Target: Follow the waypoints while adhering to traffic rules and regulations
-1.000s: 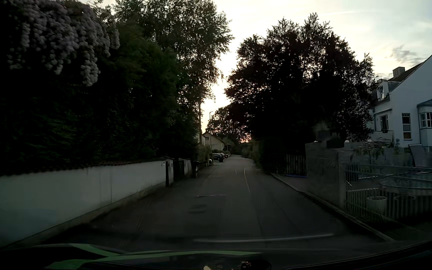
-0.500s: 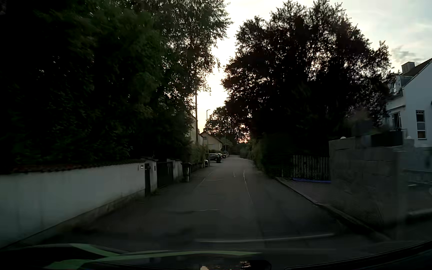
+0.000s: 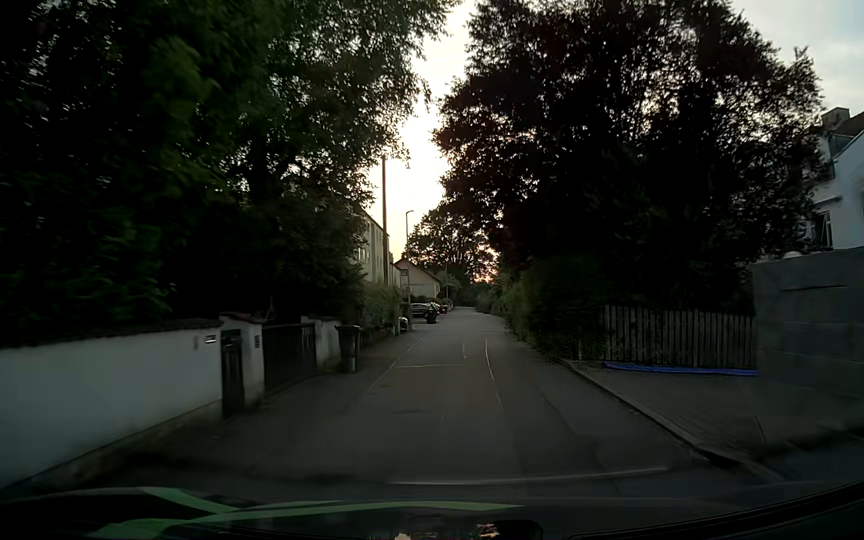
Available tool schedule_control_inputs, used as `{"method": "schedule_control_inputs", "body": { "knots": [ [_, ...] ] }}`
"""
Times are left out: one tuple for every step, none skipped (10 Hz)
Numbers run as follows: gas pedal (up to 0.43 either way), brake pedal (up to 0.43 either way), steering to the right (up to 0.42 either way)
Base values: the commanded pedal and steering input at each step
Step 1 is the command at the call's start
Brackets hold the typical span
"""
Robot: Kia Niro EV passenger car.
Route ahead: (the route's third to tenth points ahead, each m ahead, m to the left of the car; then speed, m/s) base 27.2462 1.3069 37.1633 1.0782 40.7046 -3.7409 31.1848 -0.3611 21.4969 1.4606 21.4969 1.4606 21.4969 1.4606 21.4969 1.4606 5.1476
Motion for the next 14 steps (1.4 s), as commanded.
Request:
{"method": "schedule_control_inputs", "body": {
  "knots": [
    [0.087, 0.0, 0.004],
    [0.087, 0.0, 0.004],
    [0.087, 0.0, 0.003],
    [0.087, 0.0, 0.003],
    [0.087, 0.0, 0.001],
    [0.087, 0.0, 0.001],
    [0.087, 0.0, 0.0],
    [0.087, 0.0, 0.0],
    [0.087, 0.0, -0.001],
    [0.087, 0.0, -0.006],
    [0.087, 0.0, -0.011],
    [0.087, 0.0, -0.016],
    [0.087, 0.0, -0.017],
    [0.087, 0.0, -0.018]
  ]
}}
